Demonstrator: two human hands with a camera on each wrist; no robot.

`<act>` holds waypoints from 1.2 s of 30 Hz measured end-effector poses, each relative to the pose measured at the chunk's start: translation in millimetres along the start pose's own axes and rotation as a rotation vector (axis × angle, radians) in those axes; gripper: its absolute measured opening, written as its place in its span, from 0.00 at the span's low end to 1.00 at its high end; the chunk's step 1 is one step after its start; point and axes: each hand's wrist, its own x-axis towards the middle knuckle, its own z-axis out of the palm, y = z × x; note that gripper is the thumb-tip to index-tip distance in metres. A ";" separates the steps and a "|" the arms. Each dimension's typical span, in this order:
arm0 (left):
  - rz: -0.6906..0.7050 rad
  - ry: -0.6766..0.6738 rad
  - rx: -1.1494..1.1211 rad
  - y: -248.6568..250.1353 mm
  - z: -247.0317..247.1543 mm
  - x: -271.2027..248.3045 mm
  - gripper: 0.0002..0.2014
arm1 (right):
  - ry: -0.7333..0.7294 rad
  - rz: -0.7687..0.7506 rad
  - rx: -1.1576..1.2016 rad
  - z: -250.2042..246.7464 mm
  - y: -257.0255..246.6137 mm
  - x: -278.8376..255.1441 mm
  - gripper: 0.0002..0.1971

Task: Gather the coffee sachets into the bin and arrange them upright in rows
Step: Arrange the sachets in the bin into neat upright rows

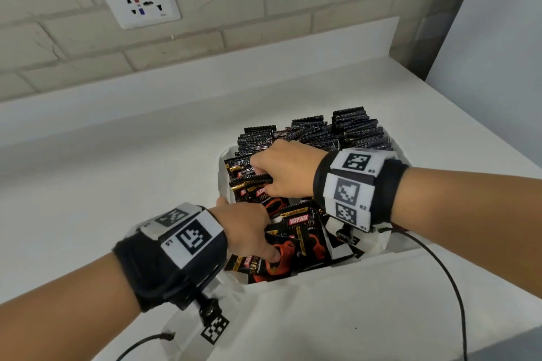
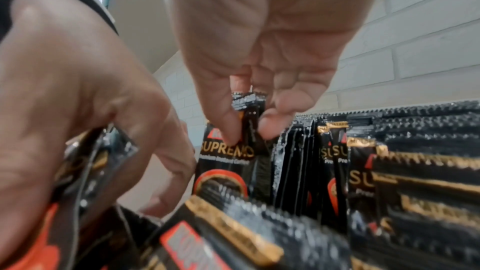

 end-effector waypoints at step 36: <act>0.170 0.234 0.086 0.5 26.2 -25.6 0.15 | -0.073 0.045 0.009 -29.5 1.7 -22.7 0.11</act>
